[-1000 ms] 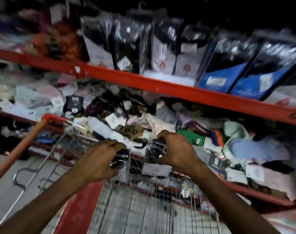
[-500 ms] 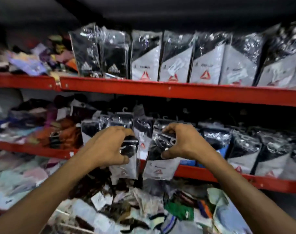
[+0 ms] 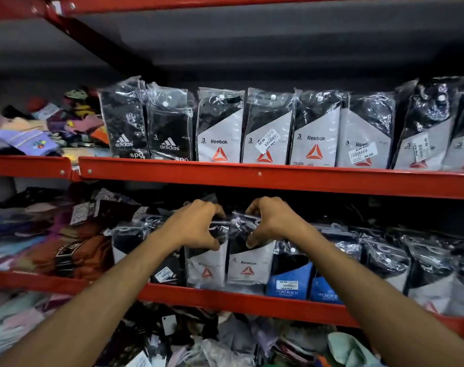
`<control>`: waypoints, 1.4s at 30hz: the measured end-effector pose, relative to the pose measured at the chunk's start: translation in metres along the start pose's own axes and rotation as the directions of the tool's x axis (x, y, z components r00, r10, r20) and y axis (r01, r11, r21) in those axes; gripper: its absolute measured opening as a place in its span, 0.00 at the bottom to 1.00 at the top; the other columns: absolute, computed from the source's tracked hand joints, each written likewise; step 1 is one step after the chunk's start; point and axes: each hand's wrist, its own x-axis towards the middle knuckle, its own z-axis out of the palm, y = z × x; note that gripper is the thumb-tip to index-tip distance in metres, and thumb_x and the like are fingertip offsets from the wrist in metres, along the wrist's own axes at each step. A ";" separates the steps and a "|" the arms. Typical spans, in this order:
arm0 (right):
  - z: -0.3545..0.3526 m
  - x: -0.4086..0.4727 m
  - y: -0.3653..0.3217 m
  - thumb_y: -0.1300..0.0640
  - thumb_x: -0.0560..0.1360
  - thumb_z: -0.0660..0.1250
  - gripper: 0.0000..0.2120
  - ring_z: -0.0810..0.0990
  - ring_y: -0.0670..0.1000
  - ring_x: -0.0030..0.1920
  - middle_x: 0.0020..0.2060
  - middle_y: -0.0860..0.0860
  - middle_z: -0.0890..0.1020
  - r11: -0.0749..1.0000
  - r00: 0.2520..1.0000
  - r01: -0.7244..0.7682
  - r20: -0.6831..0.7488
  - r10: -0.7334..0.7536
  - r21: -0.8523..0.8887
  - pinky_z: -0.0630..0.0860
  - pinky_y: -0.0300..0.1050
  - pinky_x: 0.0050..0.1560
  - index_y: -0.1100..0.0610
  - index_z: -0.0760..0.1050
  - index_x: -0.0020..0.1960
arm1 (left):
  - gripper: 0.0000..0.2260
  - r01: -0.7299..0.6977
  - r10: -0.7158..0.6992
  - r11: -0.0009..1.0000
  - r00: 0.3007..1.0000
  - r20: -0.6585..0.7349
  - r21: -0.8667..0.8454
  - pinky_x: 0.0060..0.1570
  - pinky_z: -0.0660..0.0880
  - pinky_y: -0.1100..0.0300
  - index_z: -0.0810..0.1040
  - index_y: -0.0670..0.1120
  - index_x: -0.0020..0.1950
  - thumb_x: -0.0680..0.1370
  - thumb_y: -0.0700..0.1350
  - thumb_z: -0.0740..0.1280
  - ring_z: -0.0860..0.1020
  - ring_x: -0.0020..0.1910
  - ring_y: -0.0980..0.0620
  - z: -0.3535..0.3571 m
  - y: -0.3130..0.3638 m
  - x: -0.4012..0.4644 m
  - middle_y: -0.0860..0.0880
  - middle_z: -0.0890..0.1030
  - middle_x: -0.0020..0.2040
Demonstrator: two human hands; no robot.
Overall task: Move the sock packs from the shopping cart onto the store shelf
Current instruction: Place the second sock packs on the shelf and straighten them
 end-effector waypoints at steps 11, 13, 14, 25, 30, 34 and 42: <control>0.055 0.018 0.020 0.46 0.55 0.84 0.33 0.83 0.55 0.46 0.48 0.53 0.84 0.987 0.997 0.017 0.074 -0.005 -0.160 0.83 0.52 0.48 0.56 0.79 0.56 | 0.34 0.018 -0.017 1.000 0.995 0.094 -0.006 0.40 0.81 0.51 0.74 0.47 0.69 0.65 0.50 0.79 0.83 0.41 0.47 0.052 -0.019 0.022 0.45 0.85 0.48; 0.054 0.015 0.018 0.45 0.55 0.83 0.31 0.83 0.55 0.44 0.47 0.54 0.84 0.978 0.998 0.045 0.050 -0.036 -0.204 0.83 0.52 0.46 0.57 0.79 0.53 | 0.35 0.010 -0.011 1.000 0.995 0.097 0.004 0.33 0.77 0.54 0.72 0.46 0.72 0.66 0.49 0.78 0.82 0.37 0.48 0.057 -0.023 0.024 0.44 0.85 0.46; 0.054 0.013 0.017 0.45 0.55 0.83 0.31 0.82 0.56 0.44 0.47 0.54 0.84 0.973 0.998 0.062 0.039 -0.054 -0.224 0.82 0.52 0.45 0.57 0.79 0.53 | 0.38 0.004 -0.005 1.000 0.995 0.101 0.012 0.37 0.78 0.54 0.70 0.46 0.74 0.66 0.48 0.78 0.83 0.42 0.47 0.059 -0.025 0.024 0.43 0.84 0.53; 0.072 -0.015 0.015 0.51 0.77 0.68 0.16 0.82 0.61 0.50 0.46 0.57 0.85 0.954 0.973 0.138 -0.144 -0.181 -0.265 0.78 0.52 0.46 0.53 0.76 0.63 | 0.22 -0.025 0.024 0.997 1.000 -0.010 -0.076 0.57 0.81 0.49 0.73 0.51 0.72 0.78 0.50 0.70 0.84 0.53 0.47 0.067 -0.034 0.005 0.46 0.83 0.63; 0.079 -0.017 0.018 0.52 0.76 0.70 0.20 0.83 0.59 0.52 0.49 0.56 0.85 0.967 0.964 0.150 -0.186 -0.189 -0.208 0.79 0.53 0.51 0.53 0.73 0.67 | 0.19 0.003 -0.011 0.995 0.997 -0.077 -0.104 0.23 0.63 0.68 0.73 0.51 0.72 0.80 0.46 0.69 0.67 0.19 0.58 0.072 -0.025 -0.001 0.51 0.76 0.30; 0.084 -0.017 0.021 0.52 0.77 0.70 0.21 0.83 0.58 0.55 0.55 0.55 0.85 0.967 0.956 0.161 -0.213 -0.203 -0.198 0.78 0.52 0.52 0.53 0.73 0.68 | 0.18 -0.019 0.006 0.992 0.994 -0.105 -0.126 0.25 0.67 0.64 0.74 0.50 0.71 0.80 0.44 0.68 0.66 0.20 0.59 0.076 -0.023 -0.002 0.54 0.72 0.30; 0.084 -0.035 0.042 0.47 0.82 0.58 0.27 0.56 0.56 0.79 0.77 0.54 0.65 0.961 0.904 0.114 -0.375 -0.206 -0.251 0.47 0.50 0.79 0.57 0.60 0.78 | 0.25 -0.091 0.079 0.990 0.991 -0.111 -0.104 0.75 0.66 0.44 0.62 0.52 0.79 0.82 0.50 0.63 0.66 0.77 0.43 0.091 -0.016 0.002 0.46 0.68 0.78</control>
